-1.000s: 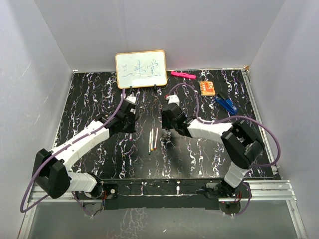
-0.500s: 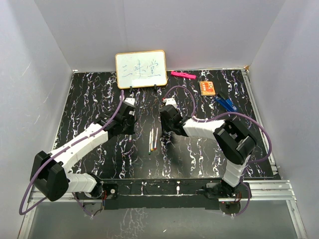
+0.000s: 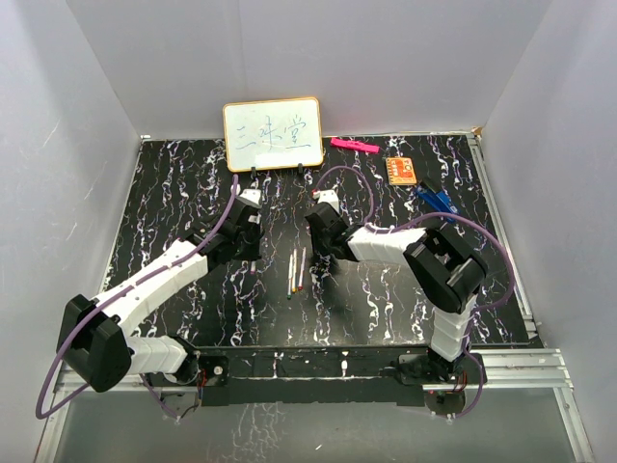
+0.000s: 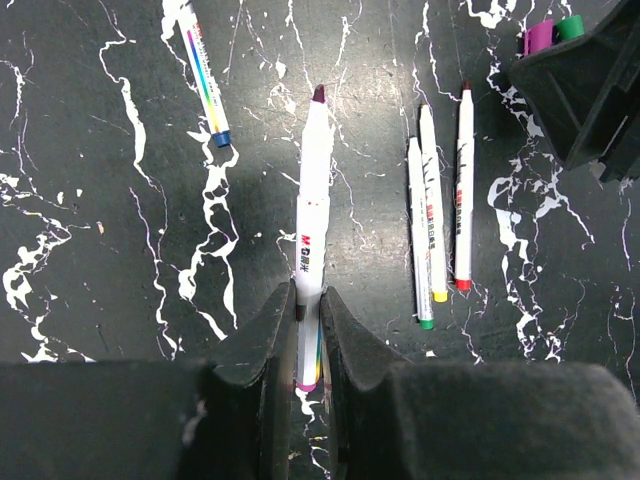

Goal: Insert the pens into the pen caps

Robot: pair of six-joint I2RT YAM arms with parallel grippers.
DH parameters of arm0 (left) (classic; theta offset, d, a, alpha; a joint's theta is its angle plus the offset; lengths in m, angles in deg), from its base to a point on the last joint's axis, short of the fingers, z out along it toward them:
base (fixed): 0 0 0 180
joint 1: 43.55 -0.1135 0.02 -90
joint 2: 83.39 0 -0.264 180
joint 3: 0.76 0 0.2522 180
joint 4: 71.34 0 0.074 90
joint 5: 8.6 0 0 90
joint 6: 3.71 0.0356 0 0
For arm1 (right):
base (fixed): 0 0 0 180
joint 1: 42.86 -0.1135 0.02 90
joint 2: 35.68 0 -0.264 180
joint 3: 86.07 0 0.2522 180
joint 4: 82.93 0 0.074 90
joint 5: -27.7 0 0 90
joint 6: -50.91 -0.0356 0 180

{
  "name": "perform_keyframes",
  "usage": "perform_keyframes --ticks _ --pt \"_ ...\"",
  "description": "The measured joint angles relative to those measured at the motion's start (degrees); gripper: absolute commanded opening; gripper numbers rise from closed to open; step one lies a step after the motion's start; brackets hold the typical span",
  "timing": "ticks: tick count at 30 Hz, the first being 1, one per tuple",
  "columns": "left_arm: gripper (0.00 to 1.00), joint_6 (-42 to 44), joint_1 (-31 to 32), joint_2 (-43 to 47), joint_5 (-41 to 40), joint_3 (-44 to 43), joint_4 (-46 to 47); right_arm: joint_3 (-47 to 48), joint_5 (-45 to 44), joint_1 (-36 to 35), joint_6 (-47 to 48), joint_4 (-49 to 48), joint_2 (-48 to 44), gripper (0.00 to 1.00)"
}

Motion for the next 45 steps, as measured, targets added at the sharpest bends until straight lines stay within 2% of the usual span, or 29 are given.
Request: perform_keyframes --ticks 6,17,18,20,21,37,41,45 --pt "0.0 0.02 0.0 0.0 0.55 0.0 0.17 0.81 -0.44 0.0 -0.02 0.87 0.46 0.22" --pt "0.0 0.04 0.0 0.0 1.36 0.31 0.83 1.81 -1.18 0.0 -0.33 1.22 1.51 0.21" --pt "0.0 0.04 0.0 0.0 1.38 0.31 0.83 2.03 -1.27 0.0 -0.37 1.2 1.68 0.19" --pt "0.0 0.07 0.0 0.0 1.42 0.31 0.83 2.56 -1.49 0.0 -0.44 1.18 2.14 0.02" --pt "0.0 0.07 0.0 0.0 1.46 0.31 0.85 2.75 -1.55 0.0 -0.37 1.25 2.29 0.0" --pt "0.0 2.23 0.0 -0.98 4.37 0.31 4.52 3.8 -3.54 -0.31 0.61 3.34 1.7 0.0" --pt "0.0 2.56 0.0 -0.46 5.2 1.05 7.74 3.82 -5.38 -0.35 3.45 3.41 -2.75 0.0" --pt "0.0 2.62 -0.09 0.33 7.04 3.28 12.04 3.06 -7.17 -0.24 6.01 -2.58 -11.8 0.0"
